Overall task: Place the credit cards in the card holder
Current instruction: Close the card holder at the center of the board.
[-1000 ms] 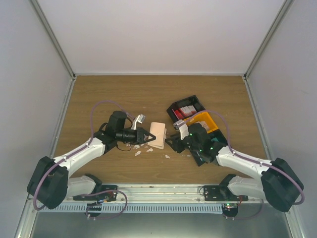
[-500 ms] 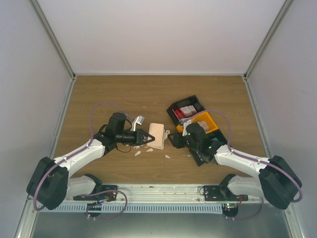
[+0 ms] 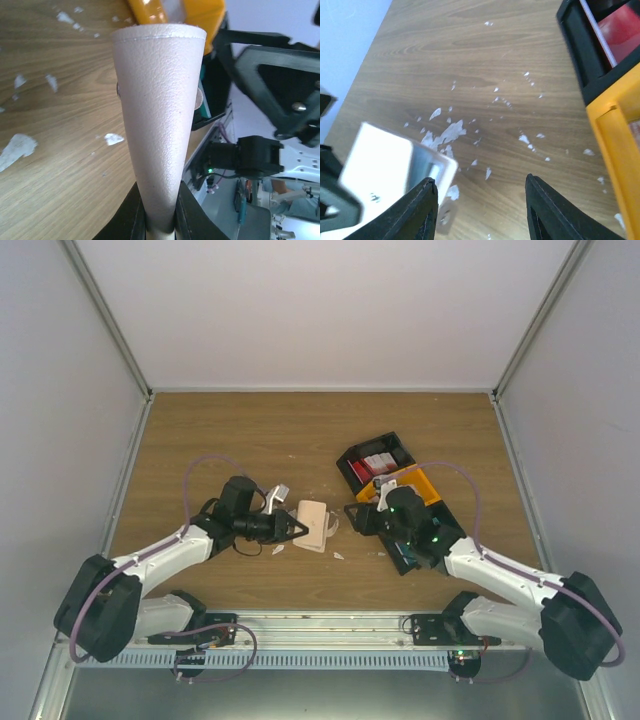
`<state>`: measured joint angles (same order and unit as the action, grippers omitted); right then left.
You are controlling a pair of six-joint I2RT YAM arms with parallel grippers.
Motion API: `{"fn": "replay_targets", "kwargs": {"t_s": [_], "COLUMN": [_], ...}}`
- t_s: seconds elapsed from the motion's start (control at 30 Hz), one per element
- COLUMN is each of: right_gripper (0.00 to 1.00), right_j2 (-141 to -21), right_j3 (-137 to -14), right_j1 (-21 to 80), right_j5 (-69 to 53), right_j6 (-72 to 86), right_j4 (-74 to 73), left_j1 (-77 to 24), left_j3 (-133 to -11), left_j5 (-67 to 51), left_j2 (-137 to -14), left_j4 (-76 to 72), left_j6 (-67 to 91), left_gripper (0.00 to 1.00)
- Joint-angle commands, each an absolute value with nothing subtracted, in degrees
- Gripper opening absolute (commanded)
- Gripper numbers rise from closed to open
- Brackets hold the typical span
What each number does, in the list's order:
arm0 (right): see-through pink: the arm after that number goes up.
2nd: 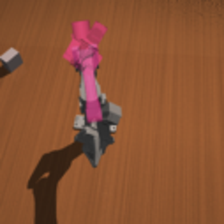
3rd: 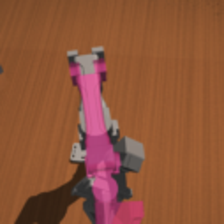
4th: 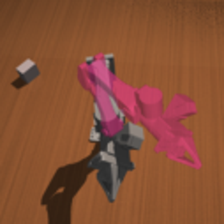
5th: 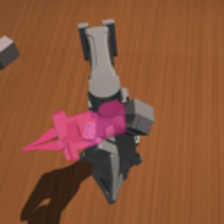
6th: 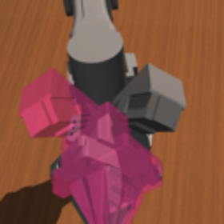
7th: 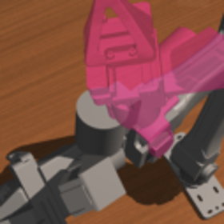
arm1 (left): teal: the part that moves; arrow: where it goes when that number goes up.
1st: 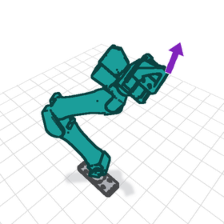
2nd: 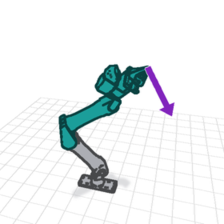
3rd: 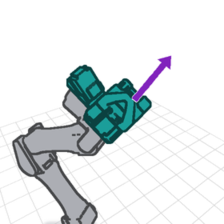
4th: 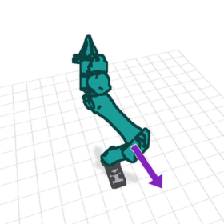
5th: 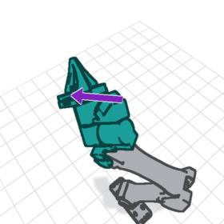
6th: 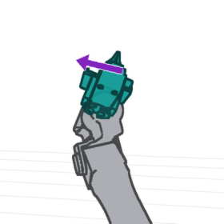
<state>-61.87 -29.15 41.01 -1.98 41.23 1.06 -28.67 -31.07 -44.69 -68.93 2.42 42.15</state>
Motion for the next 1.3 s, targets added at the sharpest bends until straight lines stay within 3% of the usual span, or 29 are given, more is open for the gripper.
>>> {"fn": "replay_targets", "kwargs": {"t_s": [0.0,0.27,0.57,1.07,1.13,1.27], "right_gripper": [0.5,0.46,0.37,0.49,0.45,0.27], "right_j2": [-63.5,-75.8,-84.0,-88.5,-88.4,-86.9], "right_j3": [-30.8,-39.0,-44.0,-47.7,-47.7,-46.5], "right_j1": [40.7,43.5,46.4,48.8,48.9,49.0], "right_j5": [-9.2,-8.3,-9.4,-13.1,-11.3,-9.8], "right_j6": [40.9,39.5,39.0,36.5,36.6,37.5], "right_j4": [-2.2,-11.1,-16.7,-16.2,-17.1,-18.1], "left_j1": [-29.2,-32.6,-35.3,-36.4,-36.4,-36.5], "left_j3": [-27.7,-26.8,-28.3,-31.2,-31.2,-31.3], "left_j5": [-41.7,-36.3,-31.4,-31.3,-31.1,-30.3], "left_j2": [-71.4,-77.7,-76.9,-75.7,-75.7,-75.7], "left_j4": [-3.4,-5.9,-1.4,2.9,3.1,3.4], "left_j6": [41.9,40.8,40.0,39.2,39.4,39.6], "left_gripper": [0.0,0.0,0.01,0.01,0.01,0.01]}}
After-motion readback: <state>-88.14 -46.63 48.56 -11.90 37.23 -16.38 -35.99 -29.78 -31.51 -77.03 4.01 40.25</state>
